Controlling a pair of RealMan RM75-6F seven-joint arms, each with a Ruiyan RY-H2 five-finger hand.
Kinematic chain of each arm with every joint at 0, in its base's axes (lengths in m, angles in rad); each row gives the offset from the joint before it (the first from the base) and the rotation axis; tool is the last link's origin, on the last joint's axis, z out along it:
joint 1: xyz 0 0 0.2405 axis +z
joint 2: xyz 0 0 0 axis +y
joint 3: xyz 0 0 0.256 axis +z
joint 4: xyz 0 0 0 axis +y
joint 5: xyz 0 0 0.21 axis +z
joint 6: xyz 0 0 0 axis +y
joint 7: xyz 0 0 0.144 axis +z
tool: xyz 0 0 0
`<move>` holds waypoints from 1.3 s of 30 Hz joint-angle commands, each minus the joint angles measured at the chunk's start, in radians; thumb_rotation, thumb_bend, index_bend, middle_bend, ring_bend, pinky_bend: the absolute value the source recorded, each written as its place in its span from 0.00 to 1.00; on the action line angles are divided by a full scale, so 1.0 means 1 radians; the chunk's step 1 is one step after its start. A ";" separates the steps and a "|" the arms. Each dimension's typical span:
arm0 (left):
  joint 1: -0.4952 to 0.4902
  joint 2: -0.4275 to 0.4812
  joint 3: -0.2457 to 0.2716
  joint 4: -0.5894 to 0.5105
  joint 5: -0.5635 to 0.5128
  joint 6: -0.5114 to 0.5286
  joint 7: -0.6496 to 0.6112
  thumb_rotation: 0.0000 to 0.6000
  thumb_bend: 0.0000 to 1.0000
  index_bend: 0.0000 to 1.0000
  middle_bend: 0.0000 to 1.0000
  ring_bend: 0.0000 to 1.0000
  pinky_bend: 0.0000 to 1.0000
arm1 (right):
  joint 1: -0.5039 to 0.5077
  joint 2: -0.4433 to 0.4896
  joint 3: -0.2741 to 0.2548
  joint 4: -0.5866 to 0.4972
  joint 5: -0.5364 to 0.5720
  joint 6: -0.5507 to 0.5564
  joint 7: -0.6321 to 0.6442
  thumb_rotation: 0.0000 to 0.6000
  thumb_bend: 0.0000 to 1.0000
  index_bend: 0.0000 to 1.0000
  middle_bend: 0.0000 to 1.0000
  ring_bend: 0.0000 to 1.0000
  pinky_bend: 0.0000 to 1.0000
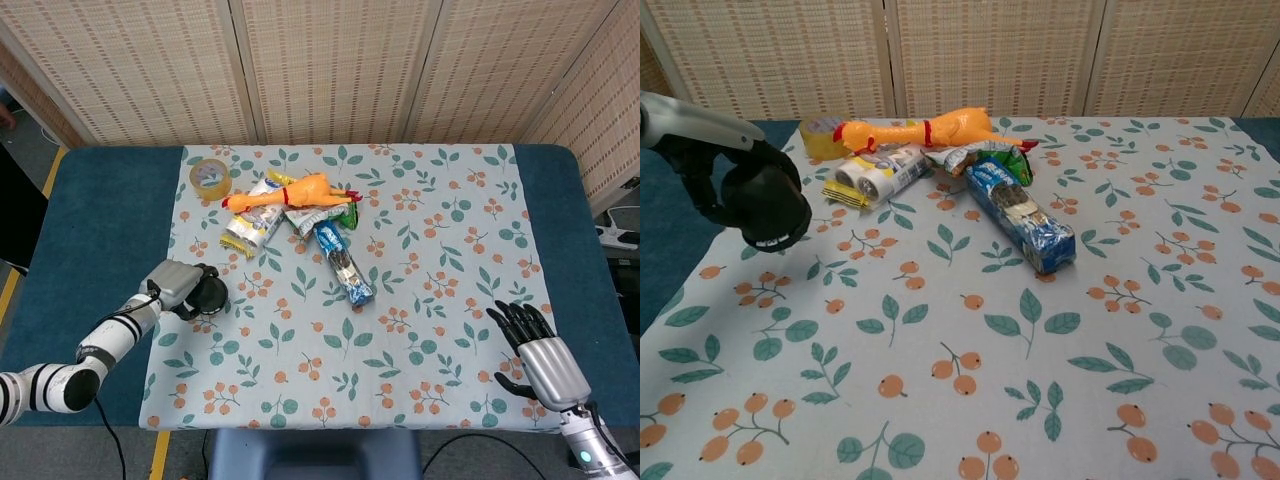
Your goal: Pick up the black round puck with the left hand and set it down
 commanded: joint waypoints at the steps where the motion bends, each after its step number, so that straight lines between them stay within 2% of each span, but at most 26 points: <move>1: 0.011 -0.175 0.085 0.143 -0.040 -0.015 0.052 1.00 0.80 0.79 0.86 0.81 1.00 | -0.002 0.001 -0.001 -0.002 -0.003 0.004 0.001 1.00 0.11 0.00 0.00 0.00 0.00; 8: 0.005 -0.229 0.120 0.193 -0.069 -0.018 0.080 1.00 0.80 0.79 0.86 0.81 1.00 | -0.007 0.004 -0.005 -0.003 -0.012 0.015 0.003 1.00 0.11 0.00 0.00 0.00 0.00; 12: 0.014 -0.247 0.120 0.205 -0.054 0.007 0.082 1.00 0.75 0.78 0.85 0.80 1.00 | -0.008 0.005 -0.006 -0.005 -0.014 0.017 0.002 1.00 0.11 0.00 0.00 0.00 0.00; 14: 0.021 -0.247 0.116 0.205 -0.038 0.013 0.076 1.00 0.68 0.71 0.80 0.78 1.00 | -0.008 0.006 -0.005 -0.005 -0.013 0.018 0.004 1.00 0.11 0.00 0.00 0.00 0.00; 17: 0.028 -0.241 0.113 0.202 -0.017 0.014 0.070 1.00 0.56 0.43 0.68 0.71 0.97 | -0.007 0.006 -0.004 -0.003 -0.011 0.016 0.007 1.00 0.11 0.00 0.00 0.00 0.00; 19: 0.031 -0.240 0.115 0.200 -0.012 0.009 0.069 1.00 0.53 0.32 0.62 0.69 0.95 | -0.005 0.006 -0.004 -0.003 -0.011 0.013 0.006 1.00 0.11 0.00 0.00 0.00 0.00; 24: 0.042 -0.242 0.111 0.197 0.003 -0.003 0.051 1.00 0.50 0.15 0.50 0.63 0.91 | -0.006 0.006 -0.004 -0.004 -0.010 0.014 0.006 1.00 0.11 0.00 0.00 0.00 0.00; 27: 0.050 -0.238 0.103 0.185 0.018 -0.005 0.036 1.00 0.47 0.03 0.37 0.53 0.88 | -0.006 0.006 -0.005 -0.005 -0.012 0.015 0.005 1.00 0.11 0.00 0.00 0.00 0.00; 32: 0.073 -0.251 0.078 0.196 0.064 0.012 0.007 1.00 0.45 0.00 0.15 0.31 0.77 | -0.006 0.008 -0.009 -0.007 -0.019 0.014 0.008 1.00 0.11 0.00 0.00 0.00 0.00; 36: 0.086 -0.261 0.066 0.214 0.089 0.014 -0.006 1.00 0.44 0.00 0.09 0.24 0.72 | -0.010 0.013 -0.008 -0.007 -0.021 0.024 0.017 1.00 0.11 0.00 0.00 0.00 0.00; 39: 0.088 -0.257 0.066 0.214 0.094 0.010 -0.006 1.00 0.44 0.00 0.09 0.22 0.72 | -0.010 0.015 -0.008 -0.005 -0.022 0.027 0.022 1.00 0.11 0.00 0.00 0.00 0.00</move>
